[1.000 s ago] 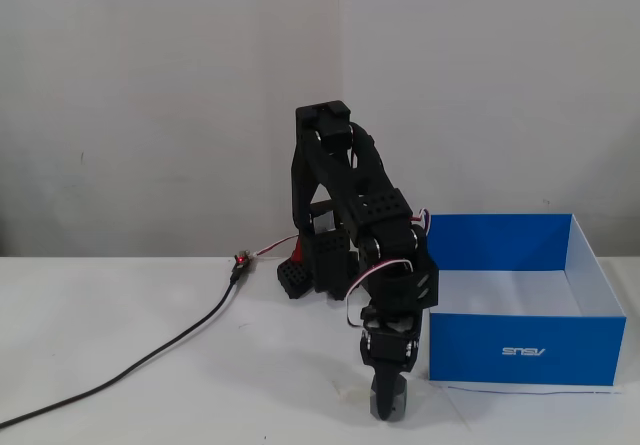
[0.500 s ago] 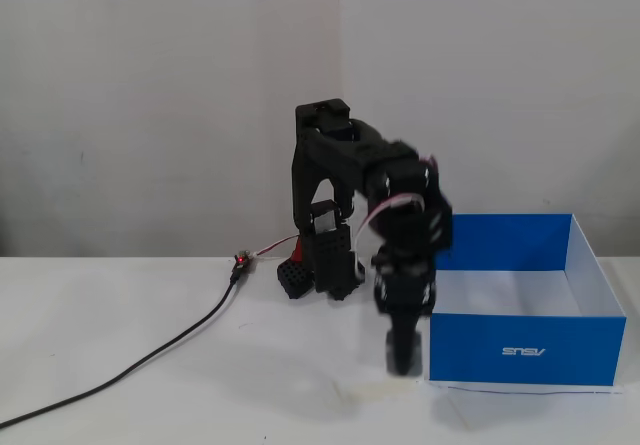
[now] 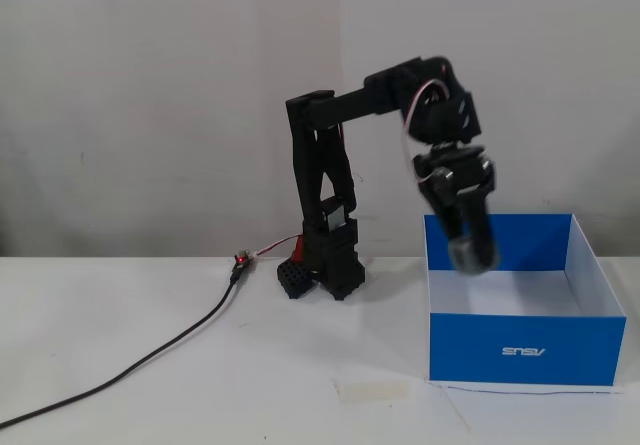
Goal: Pick the gray block and keep it in the box.
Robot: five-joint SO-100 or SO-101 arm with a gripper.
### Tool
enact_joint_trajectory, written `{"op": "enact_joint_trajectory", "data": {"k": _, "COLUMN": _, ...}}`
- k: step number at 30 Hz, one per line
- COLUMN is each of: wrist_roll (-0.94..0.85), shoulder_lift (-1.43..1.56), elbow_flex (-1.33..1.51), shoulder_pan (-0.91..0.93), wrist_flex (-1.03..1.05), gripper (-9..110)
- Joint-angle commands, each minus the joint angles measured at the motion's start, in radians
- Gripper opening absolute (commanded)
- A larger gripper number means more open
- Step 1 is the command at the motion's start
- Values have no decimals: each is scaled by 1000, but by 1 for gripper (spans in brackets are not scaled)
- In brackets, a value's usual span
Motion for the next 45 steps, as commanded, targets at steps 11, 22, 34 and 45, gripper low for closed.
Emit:
{"op": "enact_joint_trajectory", "data": {"k": 11, "wrist_roll": -29, "shoulder_lift": 84, "elbow_flex": 123, "shoulder_pan": -356, "wrist_flex": -12, "gripper": 19}}
{"op": "enact_joint_trajectory", "data": {"k": 22, "wrist_roll": -120, "shoulder_lift": 83, "elbow_flex": 167, "shoulder_pan": -354, "wrist_flex": -29, "gripper": 17}}
{"op": "enact_joint_trajectory", "data": {"k": 34, "wrist_roll": -391, "shoulder_lift": 212, "elbow_flex": 267, "shoulder_pan": 117, "wrist_flex": -57, "gripper": 3}}
{"op": "enact_joint_trajectory", "data": {"k": 45, "wrist_roll": -443, "shoulder_lift": 350, "elbow_flex": 488, "shoulder_pan": 673, "wrist_flex": -225, "gripper": 3}}
